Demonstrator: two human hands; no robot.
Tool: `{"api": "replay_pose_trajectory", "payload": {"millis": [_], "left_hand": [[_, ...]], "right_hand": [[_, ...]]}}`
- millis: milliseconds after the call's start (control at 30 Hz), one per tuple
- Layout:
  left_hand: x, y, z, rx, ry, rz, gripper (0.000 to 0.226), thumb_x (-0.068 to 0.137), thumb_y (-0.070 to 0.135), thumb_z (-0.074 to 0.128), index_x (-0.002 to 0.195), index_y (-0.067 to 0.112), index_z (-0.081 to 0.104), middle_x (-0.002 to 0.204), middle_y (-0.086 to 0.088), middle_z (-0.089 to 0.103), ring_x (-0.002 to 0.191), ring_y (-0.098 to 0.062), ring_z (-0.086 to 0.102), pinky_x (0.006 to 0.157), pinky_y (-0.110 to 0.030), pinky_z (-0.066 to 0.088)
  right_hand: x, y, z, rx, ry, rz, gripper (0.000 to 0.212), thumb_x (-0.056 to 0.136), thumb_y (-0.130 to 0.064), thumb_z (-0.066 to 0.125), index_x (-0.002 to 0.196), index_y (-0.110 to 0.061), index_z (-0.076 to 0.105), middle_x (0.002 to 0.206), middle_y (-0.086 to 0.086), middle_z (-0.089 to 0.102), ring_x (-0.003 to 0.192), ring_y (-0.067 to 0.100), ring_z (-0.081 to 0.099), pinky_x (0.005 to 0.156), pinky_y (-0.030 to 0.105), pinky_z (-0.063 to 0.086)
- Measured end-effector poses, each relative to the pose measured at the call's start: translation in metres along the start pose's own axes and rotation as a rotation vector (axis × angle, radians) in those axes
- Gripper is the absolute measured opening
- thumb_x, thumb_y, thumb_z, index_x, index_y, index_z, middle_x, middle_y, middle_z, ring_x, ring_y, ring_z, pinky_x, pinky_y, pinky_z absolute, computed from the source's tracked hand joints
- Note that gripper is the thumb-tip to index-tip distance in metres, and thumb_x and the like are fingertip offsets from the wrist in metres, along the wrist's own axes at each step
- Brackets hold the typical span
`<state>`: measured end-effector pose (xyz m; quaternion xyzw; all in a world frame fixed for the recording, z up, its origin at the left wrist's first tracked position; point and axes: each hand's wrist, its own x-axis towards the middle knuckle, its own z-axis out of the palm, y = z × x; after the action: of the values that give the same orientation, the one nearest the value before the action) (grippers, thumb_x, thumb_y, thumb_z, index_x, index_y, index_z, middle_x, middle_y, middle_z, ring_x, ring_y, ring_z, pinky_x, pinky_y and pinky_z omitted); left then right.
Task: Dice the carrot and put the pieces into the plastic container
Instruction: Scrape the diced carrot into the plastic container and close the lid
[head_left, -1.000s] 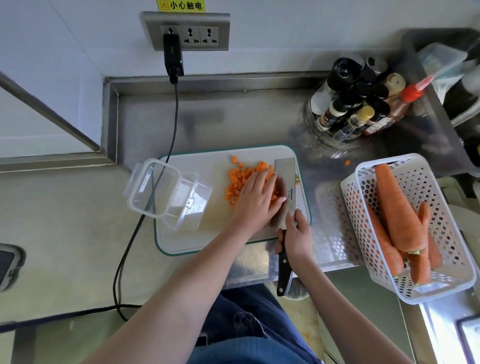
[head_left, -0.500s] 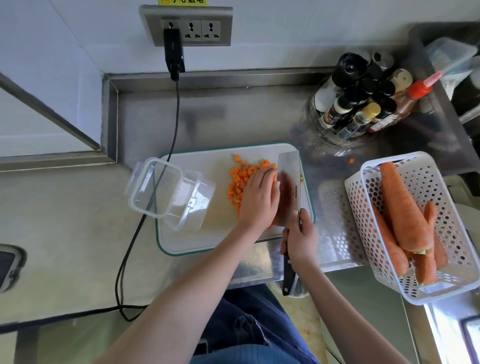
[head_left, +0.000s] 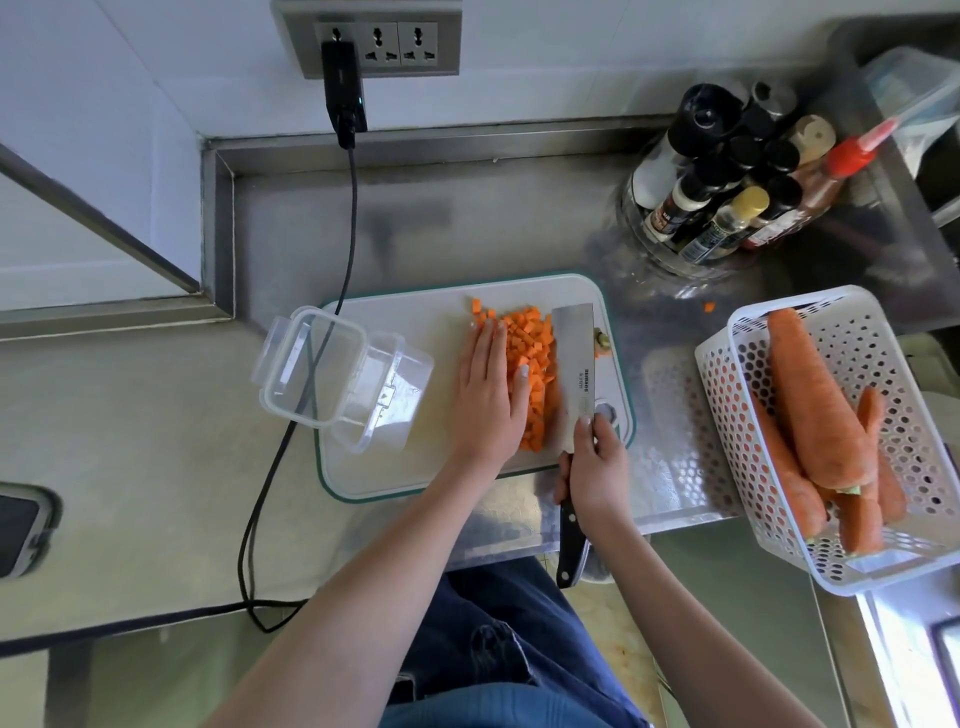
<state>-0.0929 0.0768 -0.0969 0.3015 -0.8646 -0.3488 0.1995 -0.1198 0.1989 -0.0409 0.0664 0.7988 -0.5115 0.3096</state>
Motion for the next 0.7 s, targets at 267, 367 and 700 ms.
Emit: {"api": "replay_pose_trajectory", "payload": {"millis": [267, 367, 700], "left_hand": [[0.014, 0.018, -0.002, 0.125, -0.059, 0.447, 0.038, 0.097, 0.018, 0.043, 0.132, 0.008, 0.053, 0.138, -0.006, 0.051, 0.137, -0.024, 0.033, 0.115, -0.045, 0.02], [0.015, 0.018, -0.002, 0.21, -0.068, 0.495, 0.037, 0.096, 0.022, 0.044, 0.127, 0.01, 0.059, 0.131, -0.002, 0.058, 0.134, -0.024, 0.038, 0.114, -0.046, 0.021], [0.004, -0.012, -0.013, 0.143, -0.012, 0.214, 0.045, 0.098, 0.026, 0.037, 0.133, 0.001, 0.05, 0.14, -0.013, 0.048, 0.137, -0.025, 0.034, 0.113, -0.042, 0.026]], "right_hand": [[-0.008, -0.004, -0.019, 0.146, -0.037, -0.02, 0.029, 0.104, -0.026, 0.036, 0.082, -0.008, 0.038, 0.049, 0.009, 0.04, 0.035, 0.019, 0.035, 0.036, 0.026, 0.034], [-0.009, -0.005, -0.019, 0.164, -0.058, -0.017, 0.03, 0.105, -0.027, 0.036, 0.08, -0.01, 0.041, 0.049, 0.008, 0.041, 0.036, 0.019, 0.035, 0.037, 0.027, 0.034], [-0.002, 0.003, -0.021, -0.051, 0.057, -0.032, 0.032, 0.104, -0.026, 0.036, 0.088, 0.001, 0.041, 0.059, 0.015, 0.041, 0.035, 0.019, 0.039, 0.035, 0.026, 0.036]]}}
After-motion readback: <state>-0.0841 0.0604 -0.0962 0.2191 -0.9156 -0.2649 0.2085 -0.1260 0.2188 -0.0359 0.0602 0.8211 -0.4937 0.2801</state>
